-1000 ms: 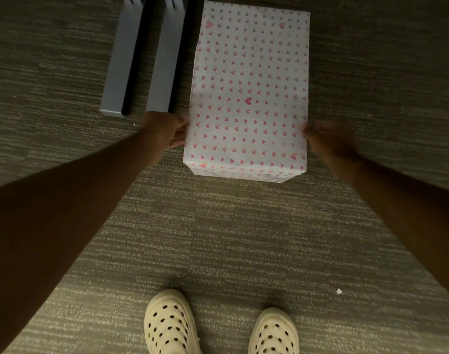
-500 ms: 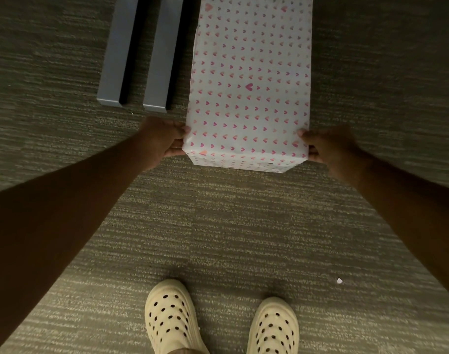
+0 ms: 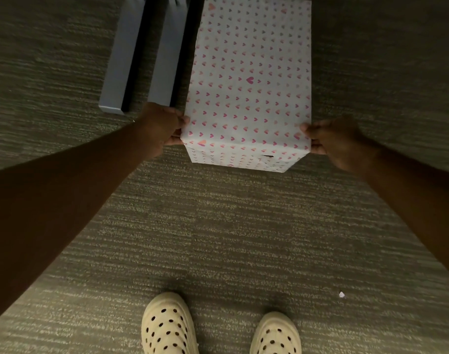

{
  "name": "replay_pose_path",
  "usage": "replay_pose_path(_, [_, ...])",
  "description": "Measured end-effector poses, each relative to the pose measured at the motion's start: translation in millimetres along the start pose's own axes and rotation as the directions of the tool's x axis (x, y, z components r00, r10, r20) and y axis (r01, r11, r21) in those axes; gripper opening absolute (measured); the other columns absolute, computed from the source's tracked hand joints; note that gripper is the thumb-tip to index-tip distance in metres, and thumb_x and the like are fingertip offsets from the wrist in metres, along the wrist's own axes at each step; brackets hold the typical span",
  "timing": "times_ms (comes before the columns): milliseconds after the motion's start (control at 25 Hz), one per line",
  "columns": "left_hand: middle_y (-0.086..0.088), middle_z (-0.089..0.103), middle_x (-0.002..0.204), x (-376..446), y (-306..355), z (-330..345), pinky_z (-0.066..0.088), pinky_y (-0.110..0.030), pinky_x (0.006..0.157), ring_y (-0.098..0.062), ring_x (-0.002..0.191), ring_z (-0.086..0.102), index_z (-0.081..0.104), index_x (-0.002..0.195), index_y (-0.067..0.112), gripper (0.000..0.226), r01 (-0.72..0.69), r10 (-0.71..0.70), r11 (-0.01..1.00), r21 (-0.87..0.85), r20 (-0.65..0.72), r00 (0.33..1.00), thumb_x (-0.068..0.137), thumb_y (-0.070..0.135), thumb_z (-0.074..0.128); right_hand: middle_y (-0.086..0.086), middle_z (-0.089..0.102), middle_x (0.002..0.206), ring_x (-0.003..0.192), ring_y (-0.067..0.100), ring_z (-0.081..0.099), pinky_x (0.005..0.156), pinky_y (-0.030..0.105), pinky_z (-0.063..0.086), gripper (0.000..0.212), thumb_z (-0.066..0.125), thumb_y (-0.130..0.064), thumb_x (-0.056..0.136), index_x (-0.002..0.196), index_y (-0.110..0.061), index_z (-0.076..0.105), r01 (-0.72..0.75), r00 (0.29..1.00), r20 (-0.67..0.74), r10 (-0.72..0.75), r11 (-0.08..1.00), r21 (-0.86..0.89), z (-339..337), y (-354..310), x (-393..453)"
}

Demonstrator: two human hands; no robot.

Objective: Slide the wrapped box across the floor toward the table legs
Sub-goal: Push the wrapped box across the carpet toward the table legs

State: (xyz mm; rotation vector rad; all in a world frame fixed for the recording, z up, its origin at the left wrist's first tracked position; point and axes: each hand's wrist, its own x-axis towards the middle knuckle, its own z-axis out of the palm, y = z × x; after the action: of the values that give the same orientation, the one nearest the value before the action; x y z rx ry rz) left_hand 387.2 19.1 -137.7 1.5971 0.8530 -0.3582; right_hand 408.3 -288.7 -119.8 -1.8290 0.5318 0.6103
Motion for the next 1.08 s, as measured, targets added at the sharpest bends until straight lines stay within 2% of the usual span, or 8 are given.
replay_pose_path(80, [-0.009, 0.065, 0.105, 5.0, 9.1, -2.2, 0.057, -0.027, 0.053, -0.016, 0.077, 0.066, 0.063, 0.105, 0.003, 0.016, -0.011, 0.011, 1.000, 0.010, 0.001, 1.000, 0.089, 0.007, 0.064, -0.001, 0.066, 0.094, 0.088, 0.013, 0.064, 0.072, 0.028, 0.053, 0.016, 0.061, -0.017, 0.091, 0.106, -0.011, 0.061, 0.001, 1.000, -0.001, -0.001, 1.000, -0.003, 2.2, -6.4, 7.4])
replay_pose_path(240, [-0.007, 0.066, 0.103, 19.9, 25.1, -8.3, 0.057, -0.028, 0.052, -0.015, 0.075, 0.066, 0.063, 0.090, 0.007, 0.003, -0.037, 0.037, 0.999, 0.022, -0.022, 0.999, 0.089, 0.009, 0.065, -0.001, 0.065, 0.095, 0.090, 0.014, 0.063, 0.071, 0.027, 0.052, 0.009, 0.059, -0.018, 0.092, 0.100, -0.013, 0.060, 0.024, 0.999, 0.022, -0.024, 0.999, -0.022, 9.2, -22.4, 23.0])
replay_pose_path(360, [-0.006, 0.065, 0.102, 32.4, 33.9, -13.6, 0.057, -0.031, 0.055, -0.015, 0.075, 0.065, 0.063, 0.095, 0.004, 0.006, -0.062, 0.062, 0.998, 0.018, -0.044, 0.997, 0.090, 0.008, 0.064, 0.003, 0.064, 0.105, 0.100, 0.019, 0.062, 0.074, 0.028, 0.052, 0.025, 0.057, -0.020, 0.094, 0.116, -0.008, 0.058, 0.048, 0.998, 0.048, -0.046, 0.998, -0.041, 16.6, -36.7, 36.4])
replay_pose_path(480, [-0.005, 0.064, 0.094, 42.9, 43.7, -18.9, 0.058, -0.034, 0.063, -0.016, 0.076, 0.065, 0.060, 0.084, 0.008, 0.009, -0.084, 0.085, 0.996, 0.010, -0.038, 0.996, 0.092, 0.007, 0.060, 0.004, 0.064, 0.108, 0.104, 0.019, 0.061, 0.073, 0.026, 0.052, 0.031, 0.055, -0.022, 0.095, 0.122, -0.008, 0.055, 0.075, 0.995, 0.069, -0.071, 0.996, -0.050, 26.0, -48.7, 50.8])
replay_pose_path(600, [0.000, 0.062, 0.083, 54.8, 51.7, -22.5, 0.059, -0.028, 0.053, -0.015, 0.075, 0.064, 0.058, 0.080, 0.009, 0.013, -0.094, 0.095, 0.995, 0.016, -0.051, 0.994, 0.093, 0.006, 0.058, 0.006, 0.064, 0.112, 0.104, 0.020, 0.062, 0.074, 0.027, 0.052, 0.032, 0.056, -0.023, 0.095, 0.123, -0.008, 0.055, 0.088, 0.994, 0.067, -0.084, 0.994, -0.064, 33.5, -54.8, 64.9])
replay_pose_path(800, [0.003, 0.061, 0.086, 80.1, 57.6, -33.8, 0.057, -0.027, 0.052, -0.010, 0.070, 0.063, 0.062, 0.093, 0.009, 0.002, -0.084, 0.088, 0.996, 0.044, -0.102, 0.991, 0.091, 0.010, 0.061, 0.004, 0.066, 0.109, 0.101, 0.018, 0.065, 0.071, 0.026, 0.054, 0.030, 0.058, -0.024, 0.093, 0.119, -0.008, 0.057, 0.116, 0.991, 0.075, -0.112, 0.991, -0.059, 47.8, -64.8, 80.8])
replay_pose_path(920, [0.003, 0.059, 0.092, 90.4, 61.9, -41.0, 0.057, -0.030, 0.057, -0.011, 0.073, 0.061, 0.062, 0.109, 0.008, 0.020, -0.077, 0.082, 0.996, 0.046, -0.105, 0.991, 0.089, 0.012, 0.065, 0.006, 0.065, 0.111, 0.103, 0.019, 0.064, 0.072, 0.027, 0.054, 0.030, 0.057, -0.024, 0.094, 0.119, -0.008, 0.056, 0.123, 0.989, 0.084, -0.118, 0.991, -0.052, 57.5, -67.8, 85.3])
replay_pose_path(1080, [0.000, 0.059, 0.103, 96.5, 60.2, -45.2, 0.053, -0.027, 0.051, -0.011, 0.075, 0.062, 0.061, 0.123, 0.008, 0.035, -0.072, 0.077, 0.996, 0.054, -0.104, 0.992, 0.089, 0.012, 0.065, 0.001, 0.066, 0.102, 0.096, 0.015, 0.065, 0.065, 0.025, 0.054, 0.025, 0.059, -0.023, 0.093, 0.114, -0.010, 0.057, 0.110, 0.992, 0.071, -0.109, 0.994, -0.016, 65.2, -62.3, 85.7])
